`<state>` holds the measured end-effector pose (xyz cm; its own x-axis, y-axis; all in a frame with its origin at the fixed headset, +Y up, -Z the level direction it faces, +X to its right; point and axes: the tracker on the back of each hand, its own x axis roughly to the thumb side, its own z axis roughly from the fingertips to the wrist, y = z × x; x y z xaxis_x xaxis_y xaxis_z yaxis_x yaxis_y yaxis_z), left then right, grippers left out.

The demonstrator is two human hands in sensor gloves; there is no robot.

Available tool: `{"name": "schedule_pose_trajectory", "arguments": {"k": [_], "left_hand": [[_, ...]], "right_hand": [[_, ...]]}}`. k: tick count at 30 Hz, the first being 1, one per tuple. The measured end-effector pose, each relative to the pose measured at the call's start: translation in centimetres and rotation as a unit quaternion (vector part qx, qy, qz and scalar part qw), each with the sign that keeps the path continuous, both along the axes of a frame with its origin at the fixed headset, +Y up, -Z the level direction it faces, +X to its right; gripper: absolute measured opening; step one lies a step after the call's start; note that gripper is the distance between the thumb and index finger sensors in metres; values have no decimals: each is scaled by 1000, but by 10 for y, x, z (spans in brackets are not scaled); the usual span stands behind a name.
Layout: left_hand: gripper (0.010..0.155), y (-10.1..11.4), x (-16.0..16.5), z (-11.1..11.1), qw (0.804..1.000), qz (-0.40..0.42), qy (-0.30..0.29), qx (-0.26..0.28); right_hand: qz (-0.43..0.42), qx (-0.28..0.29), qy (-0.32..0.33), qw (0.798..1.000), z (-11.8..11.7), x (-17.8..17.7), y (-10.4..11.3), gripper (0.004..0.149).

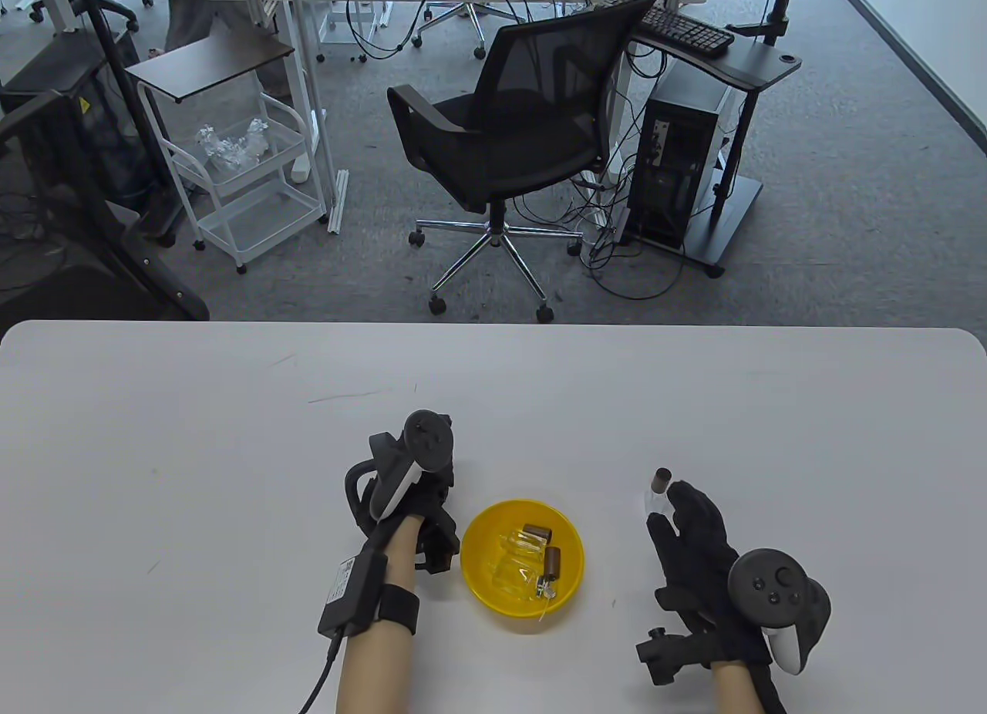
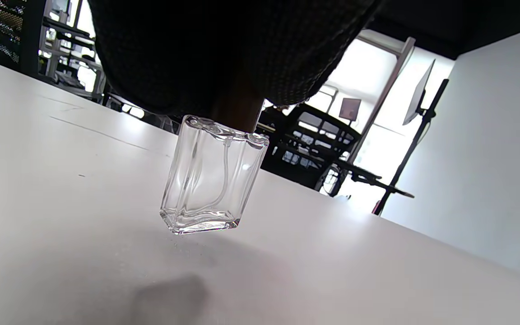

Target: Assemble perfume bottles from components

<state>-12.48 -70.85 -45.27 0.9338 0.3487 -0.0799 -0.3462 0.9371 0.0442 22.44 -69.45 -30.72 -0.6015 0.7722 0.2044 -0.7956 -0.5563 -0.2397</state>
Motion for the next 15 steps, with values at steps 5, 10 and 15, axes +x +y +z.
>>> {"name": "schedule_pose_trajectory", "arguments": {"k": [5,10,15], "left_hand": [[53,-8,2,1,1000,-23,-5,-2],[56,-11,2,1,999,-23,-18,-21],[63,-4,1,3,999,-14,-24,-23]], "right_hand": [[1,-4,-1,1000,0,0,1,60],[1,-9,0,1000,0,0,0,60],[-1,-12,-1,1000,0,1,1,60]]}}
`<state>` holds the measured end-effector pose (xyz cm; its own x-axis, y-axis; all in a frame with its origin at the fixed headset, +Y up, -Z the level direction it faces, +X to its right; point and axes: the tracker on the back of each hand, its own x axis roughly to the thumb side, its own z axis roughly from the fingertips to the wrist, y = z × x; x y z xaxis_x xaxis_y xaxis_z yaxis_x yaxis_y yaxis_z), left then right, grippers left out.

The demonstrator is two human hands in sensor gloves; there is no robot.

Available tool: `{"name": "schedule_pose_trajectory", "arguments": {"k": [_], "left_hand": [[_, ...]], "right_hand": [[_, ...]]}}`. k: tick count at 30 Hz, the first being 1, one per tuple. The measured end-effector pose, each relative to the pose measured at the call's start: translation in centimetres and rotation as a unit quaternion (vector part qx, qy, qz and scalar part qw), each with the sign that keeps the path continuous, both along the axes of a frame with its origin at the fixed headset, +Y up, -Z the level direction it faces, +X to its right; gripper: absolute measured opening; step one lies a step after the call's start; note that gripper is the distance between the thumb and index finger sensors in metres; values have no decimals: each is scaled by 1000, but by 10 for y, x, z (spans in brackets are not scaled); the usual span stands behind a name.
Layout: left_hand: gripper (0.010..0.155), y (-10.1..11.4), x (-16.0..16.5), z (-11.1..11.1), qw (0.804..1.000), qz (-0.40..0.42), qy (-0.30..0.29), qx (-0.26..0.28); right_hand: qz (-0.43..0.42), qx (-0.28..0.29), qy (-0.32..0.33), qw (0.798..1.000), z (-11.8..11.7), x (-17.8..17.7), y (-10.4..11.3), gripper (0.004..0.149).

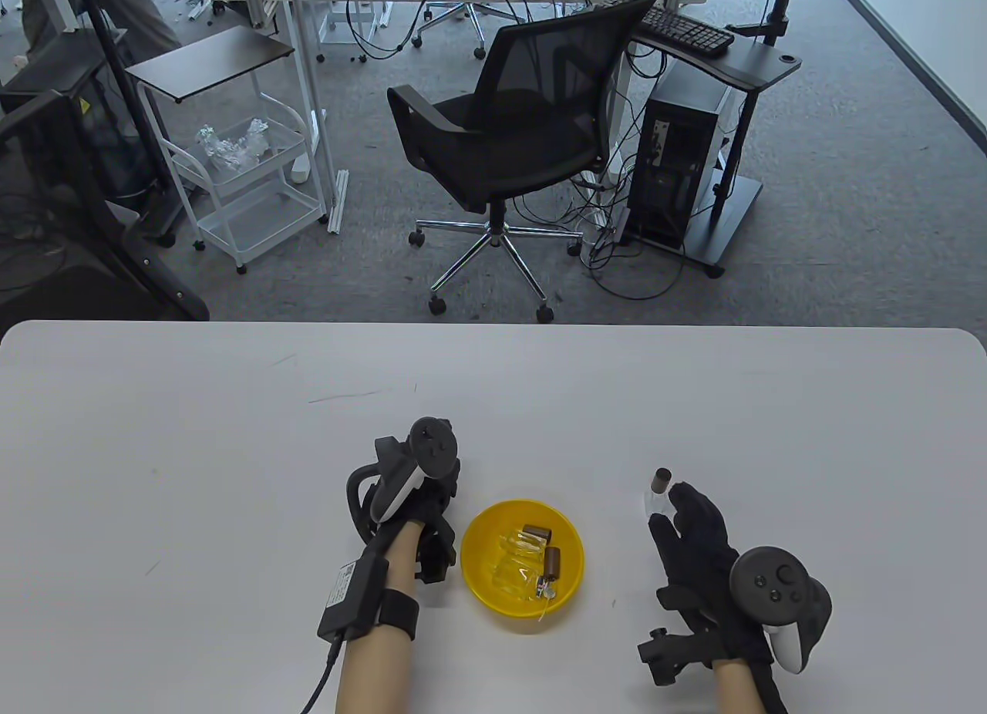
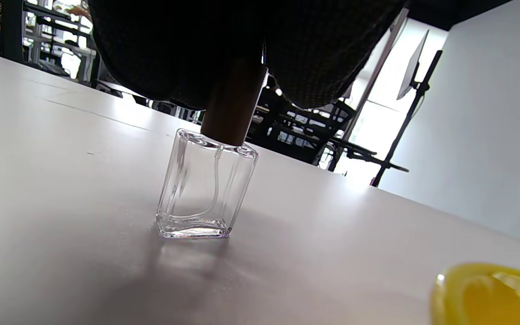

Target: Assemble perfume bottles from components

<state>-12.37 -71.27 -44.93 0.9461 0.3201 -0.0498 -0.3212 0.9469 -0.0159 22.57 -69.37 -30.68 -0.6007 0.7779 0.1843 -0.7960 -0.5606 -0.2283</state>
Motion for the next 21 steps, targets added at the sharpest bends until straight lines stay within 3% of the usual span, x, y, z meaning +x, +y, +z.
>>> {"name": "schedule_pose_trajectory", "arguments": {"k": [13,21], "left_hand": [[63,36,-2,26,998,10,-32,53],[59,36,18,52,989,-27,-123,75]], "right_hand": [[0,3,-6,1000,0,2,1,60],[24,6,2,1000,1,-4,1,60]]}}
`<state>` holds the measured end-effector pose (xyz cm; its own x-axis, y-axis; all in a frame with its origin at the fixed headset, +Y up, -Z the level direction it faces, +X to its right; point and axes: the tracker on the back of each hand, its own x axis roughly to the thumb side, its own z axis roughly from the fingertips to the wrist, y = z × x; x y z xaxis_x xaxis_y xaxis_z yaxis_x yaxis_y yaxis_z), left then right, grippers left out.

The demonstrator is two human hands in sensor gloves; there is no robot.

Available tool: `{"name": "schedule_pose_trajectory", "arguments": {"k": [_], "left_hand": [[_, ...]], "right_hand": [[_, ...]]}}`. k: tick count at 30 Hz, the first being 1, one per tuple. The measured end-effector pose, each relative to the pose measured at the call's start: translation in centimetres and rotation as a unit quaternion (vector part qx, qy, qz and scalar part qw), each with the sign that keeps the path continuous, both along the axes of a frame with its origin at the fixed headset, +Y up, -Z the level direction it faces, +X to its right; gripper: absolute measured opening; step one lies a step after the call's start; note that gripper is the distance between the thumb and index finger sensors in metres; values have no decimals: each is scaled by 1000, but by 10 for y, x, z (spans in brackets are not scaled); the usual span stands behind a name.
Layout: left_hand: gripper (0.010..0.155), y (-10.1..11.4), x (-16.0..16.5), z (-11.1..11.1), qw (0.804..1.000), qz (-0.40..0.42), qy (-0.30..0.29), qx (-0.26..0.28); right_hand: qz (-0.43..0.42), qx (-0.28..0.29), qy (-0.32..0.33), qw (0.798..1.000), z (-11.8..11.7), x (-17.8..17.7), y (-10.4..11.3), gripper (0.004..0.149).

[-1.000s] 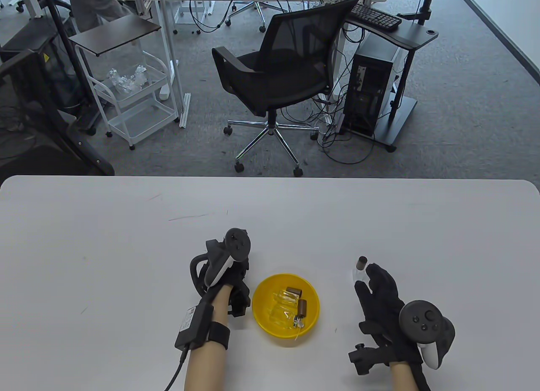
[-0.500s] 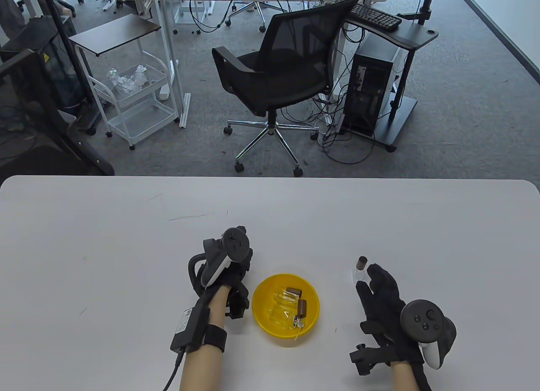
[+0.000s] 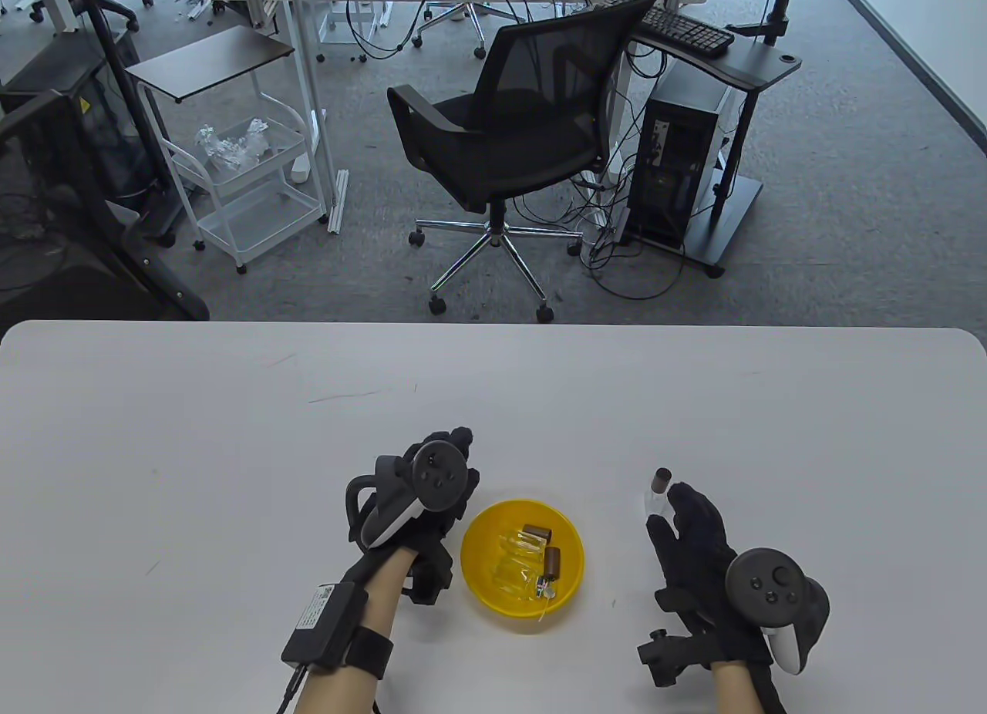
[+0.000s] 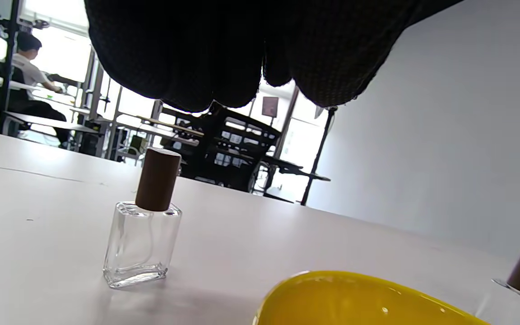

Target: Assemble perfume bottles from components

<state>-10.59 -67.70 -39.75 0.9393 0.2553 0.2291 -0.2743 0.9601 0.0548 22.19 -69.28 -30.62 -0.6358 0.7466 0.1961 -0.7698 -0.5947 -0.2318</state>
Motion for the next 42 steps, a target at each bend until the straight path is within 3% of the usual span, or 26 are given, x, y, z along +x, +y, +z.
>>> {"name": "schedule_pose_trajectory", "arguments": {"k": [7,16,27,42], "left_hand": [[48,-13,31,27,992,-49,-110,29],[40,-33,60,47,976,-109,-190,3],[58,-53,73,46,955,-204,-194,-89],[61,-57,84,48,943,-254,-193,-100]], "right_hand": [[11,0,3,1000,0,-2,-1,60],[20,-3,7,1000,-1,-5,-2,60],[18,-7,9,1000,-1,-5,-3,60],[18,-18,14,1000,-2,-6,-4,60]]}}
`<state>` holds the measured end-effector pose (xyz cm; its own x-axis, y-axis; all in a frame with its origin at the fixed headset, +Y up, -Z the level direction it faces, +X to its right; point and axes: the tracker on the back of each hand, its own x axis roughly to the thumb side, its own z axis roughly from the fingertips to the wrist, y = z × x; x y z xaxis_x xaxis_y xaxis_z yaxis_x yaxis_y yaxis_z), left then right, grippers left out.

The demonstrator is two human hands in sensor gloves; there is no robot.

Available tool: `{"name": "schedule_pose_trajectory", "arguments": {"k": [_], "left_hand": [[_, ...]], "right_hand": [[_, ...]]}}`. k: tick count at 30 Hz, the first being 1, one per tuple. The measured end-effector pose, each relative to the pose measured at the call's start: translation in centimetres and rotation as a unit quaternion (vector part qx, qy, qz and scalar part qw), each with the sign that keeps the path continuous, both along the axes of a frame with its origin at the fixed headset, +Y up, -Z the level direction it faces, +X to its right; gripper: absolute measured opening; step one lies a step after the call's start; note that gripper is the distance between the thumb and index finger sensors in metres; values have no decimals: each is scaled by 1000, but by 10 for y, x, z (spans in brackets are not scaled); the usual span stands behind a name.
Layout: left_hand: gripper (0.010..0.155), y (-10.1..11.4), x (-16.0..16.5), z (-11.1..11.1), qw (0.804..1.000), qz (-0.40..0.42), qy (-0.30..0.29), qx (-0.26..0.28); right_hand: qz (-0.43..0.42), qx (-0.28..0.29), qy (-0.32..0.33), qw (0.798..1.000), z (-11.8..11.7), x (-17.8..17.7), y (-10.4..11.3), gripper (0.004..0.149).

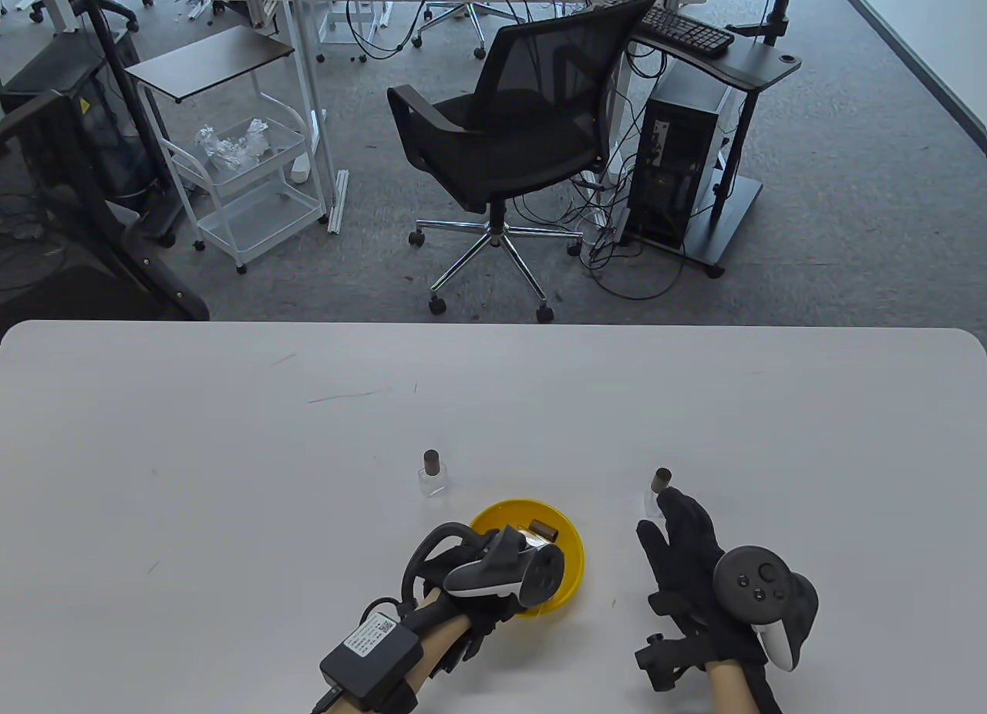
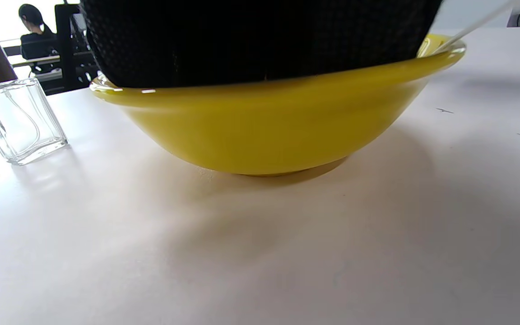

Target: Assemble perfume bottles from components

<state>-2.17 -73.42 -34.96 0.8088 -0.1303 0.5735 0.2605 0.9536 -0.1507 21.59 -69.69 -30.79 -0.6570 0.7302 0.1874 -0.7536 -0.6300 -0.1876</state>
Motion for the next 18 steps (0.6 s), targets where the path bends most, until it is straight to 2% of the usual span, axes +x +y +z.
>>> {"name": "schedule_pose_trajectory", "arguments": {"k": [10,18], "left_hand": [[57,-4,2,3,999,-20,-2,47],[59,-8,10,0,998,-48,1,43]], "right_hand": [[-4,-4,4,1000,0,0,0,60],[-4,-6,6,1000,-1,0,-1,60]]}}
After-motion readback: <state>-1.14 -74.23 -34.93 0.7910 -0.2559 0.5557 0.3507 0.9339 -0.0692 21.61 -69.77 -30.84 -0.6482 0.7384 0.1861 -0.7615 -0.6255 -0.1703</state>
